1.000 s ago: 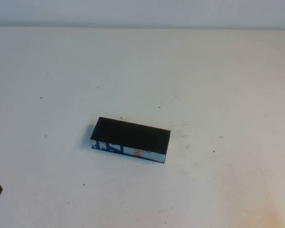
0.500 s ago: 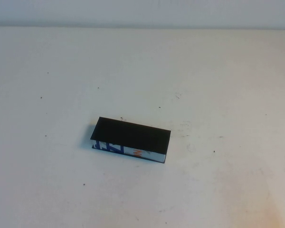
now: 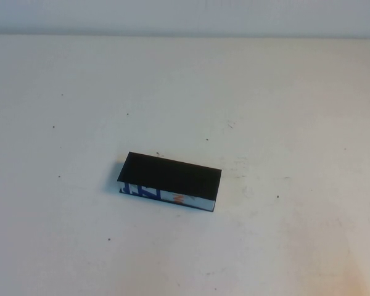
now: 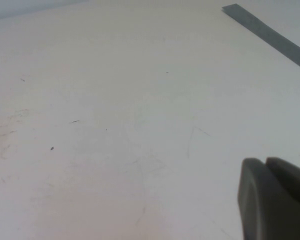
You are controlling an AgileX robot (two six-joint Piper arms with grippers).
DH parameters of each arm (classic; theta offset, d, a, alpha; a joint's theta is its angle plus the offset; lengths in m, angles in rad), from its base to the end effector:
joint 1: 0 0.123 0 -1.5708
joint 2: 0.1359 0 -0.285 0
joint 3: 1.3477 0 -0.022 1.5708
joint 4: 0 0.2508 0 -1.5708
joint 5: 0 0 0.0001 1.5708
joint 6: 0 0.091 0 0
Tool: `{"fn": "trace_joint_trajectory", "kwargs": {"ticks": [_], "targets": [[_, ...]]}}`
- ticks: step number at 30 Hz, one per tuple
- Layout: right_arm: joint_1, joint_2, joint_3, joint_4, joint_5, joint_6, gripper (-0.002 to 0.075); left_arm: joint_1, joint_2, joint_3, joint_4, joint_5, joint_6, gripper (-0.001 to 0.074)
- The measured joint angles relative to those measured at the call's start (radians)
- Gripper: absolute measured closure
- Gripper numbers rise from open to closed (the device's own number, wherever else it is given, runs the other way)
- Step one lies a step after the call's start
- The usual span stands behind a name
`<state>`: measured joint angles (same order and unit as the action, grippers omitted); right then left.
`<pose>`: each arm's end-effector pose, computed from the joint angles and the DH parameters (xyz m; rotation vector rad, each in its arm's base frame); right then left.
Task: Return glasses to glasses case
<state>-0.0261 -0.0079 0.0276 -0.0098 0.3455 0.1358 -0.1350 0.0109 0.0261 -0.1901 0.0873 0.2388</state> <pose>0.0535 -0.0017 0.1732 0.1433 1.8437 0.0670 0.0576 -0.0094 0.1959 0.1607 1.5988 -0.0796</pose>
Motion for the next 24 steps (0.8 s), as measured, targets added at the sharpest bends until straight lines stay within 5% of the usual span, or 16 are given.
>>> {"fn": "trace_joint_trajectory", "kwargs": {"ticks": [7,13,24], "targets": [[0.0,-0.001,0.0,0.002,0.0,0.0,0.0737,0.065,-0.021,0.0,0.181,0.096,-0.19,0.0736],[0.0,-0.001,0.0,0.002,0.0,0.0,0.0737,0.067,-0.021,0.0,0.208,0.269,-0.197,0.0736],[0.0,-0.002,0.0,0.002,0.0,0.0,0.0737,0.067,-0.021,0.0,0.212,0.276,-0.201,0.0736]]}}
